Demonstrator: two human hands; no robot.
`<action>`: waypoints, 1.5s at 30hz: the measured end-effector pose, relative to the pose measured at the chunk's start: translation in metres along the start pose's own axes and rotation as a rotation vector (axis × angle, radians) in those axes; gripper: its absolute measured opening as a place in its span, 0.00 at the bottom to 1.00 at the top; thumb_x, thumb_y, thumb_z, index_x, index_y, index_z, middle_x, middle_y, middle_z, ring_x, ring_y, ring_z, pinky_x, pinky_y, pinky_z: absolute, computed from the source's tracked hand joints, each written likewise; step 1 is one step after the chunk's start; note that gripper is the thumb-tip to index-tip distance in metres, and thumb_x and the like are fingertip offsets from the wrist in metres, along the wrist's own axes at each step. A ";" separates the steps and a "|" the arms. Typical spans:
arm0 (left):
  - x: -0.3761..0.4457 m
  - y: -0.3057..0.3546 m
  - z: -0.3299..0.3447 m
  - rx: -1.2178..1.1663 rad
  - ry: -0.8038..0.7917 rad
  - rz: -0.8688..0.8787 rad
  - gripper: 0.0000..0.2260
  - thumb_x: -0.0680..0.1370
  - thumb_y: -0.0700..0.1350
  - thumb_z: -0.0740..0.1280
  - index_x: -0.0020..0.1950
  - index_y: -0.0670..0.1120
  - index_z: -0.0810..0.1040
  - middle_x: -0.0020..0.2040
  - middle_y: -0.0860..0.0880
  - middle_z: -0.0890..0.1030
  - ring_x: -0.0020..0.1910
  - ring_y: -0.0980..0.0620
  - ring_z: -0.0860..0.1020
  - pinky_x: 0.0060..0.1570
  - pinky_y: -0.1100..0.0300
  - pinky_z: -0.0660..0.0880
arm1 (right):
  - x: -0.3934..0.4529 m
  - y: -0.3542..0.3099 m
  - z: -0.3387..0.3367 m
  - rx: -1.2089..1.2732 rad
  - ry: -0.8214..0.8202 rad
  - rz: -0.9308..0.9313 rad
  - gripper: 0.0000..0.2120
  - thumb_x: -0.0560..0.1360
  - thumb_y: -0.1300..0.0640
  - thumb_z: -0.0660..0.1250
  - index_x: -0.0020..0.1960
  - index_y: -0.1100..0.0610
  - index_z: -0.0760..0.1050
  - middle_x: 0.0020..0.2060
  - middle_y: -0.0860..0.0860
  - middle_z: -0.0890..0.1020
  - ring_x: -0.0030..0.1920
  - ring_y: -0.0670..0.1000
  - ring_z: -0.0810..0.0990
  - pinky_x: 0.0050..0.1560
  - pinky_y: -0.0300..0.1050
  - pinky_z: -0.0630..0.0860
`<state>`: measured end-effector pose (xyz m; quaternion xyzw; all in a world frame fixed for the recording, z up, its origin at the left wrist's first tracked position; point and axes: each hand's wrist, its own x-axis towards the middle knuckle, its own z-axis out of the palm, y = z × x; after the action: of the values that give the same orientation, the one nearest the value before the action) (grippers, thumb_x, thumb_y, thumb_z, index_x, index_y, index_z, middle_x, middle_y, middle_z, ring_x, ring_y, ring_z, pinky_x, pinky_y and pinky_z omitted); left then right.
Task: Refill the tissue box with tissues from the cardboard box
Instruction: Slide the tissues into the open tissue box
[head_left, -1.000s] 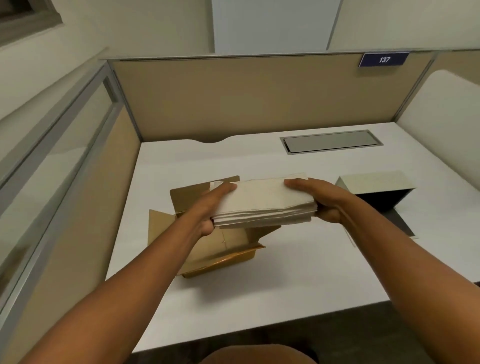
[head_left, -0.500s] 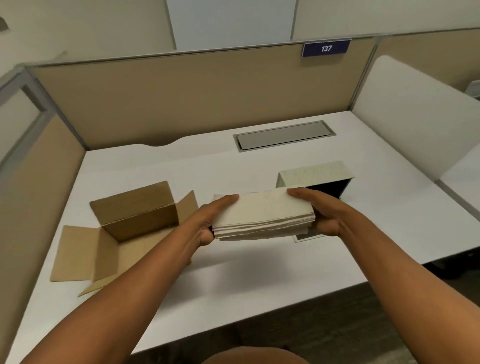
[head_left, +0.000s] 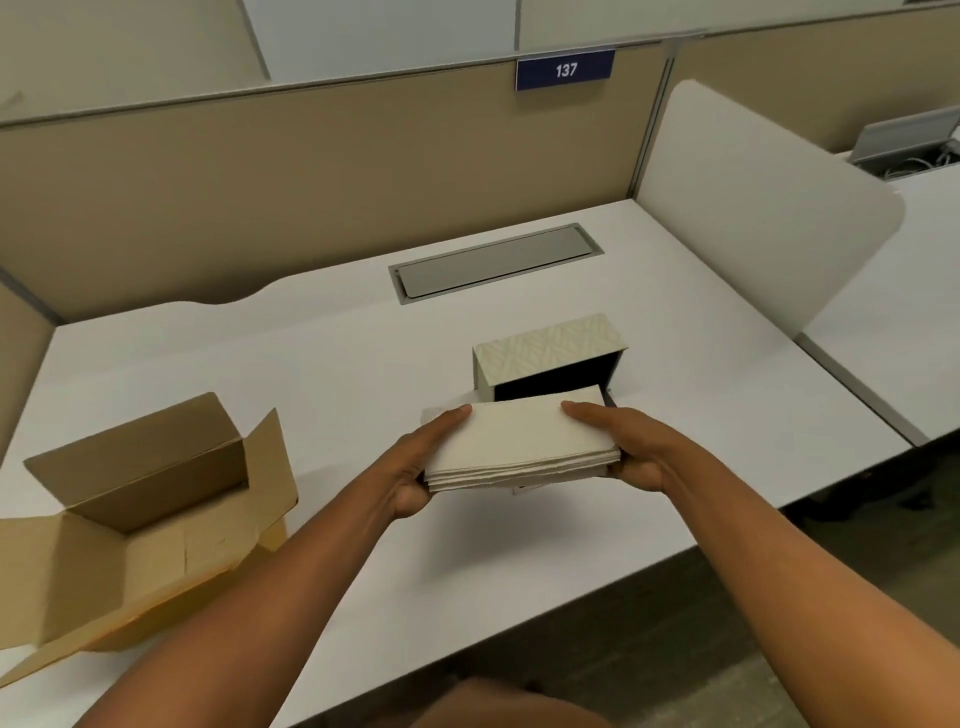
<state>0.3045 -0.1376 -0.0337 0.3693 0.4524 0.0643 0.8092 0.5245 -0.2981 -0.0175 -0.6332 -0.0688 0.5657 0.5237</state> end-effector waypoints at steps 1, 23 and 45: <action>0.005 -0.001 0.001 0.003 -0.008 -0.016 0.26 0.65 0.55 0.81 0.60 0.47 0.83 0.53 0.47 0.87 0.48 0.50 0.86 0.47 0.55 0.80 | 0.002 0.001 -0.003 -0.012 -0.003 -0.006 0.20 0.69 0.51 0.78 0.58 0.57 0.80 0.47 0.54 0.88 0.44 0.52 0.87 0.41 0.47 0.82; 0.105 -0.036 0.045 0.197 0.167 0.021 0.11 0.79 0.48 0.69 0.52 0.42 0.84 0.51 0.43 0.86 0.52 0.43 0.84 0.57 0.52 0.80 | 0.091 -0.007 -0.101 -0.068 0.255 0.042 0.24 0.70 0.50 0.77 0.59 0.65 0.79 0.56 0.60 0.84 0.59 0.59 0.81 0.63 0.58 0.77; 0.110 -0.043 0.102 0.015 0.488 0.248 0.12 0.81 0.49 0.65 0.64 0.51 0.80 0.55 0.54 0.84 0.55 0.54 0.80 0.56 0.58 0.77 | 0.141 -0.016 -0.118 -0.043 0.092 0.039 0.16 0.72 0.49 0.76 0.51 0.60 0.81 0.47 0.54 0.86 0.48 0.53 0.83 0.50 0.49 0.77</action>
<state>0.4385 -0.1750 -0.1050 0.4012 0.5860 0.2466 0.6594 0.6746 -0.2645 -0.1187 -0.6709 -0.0442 0.5446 0.5013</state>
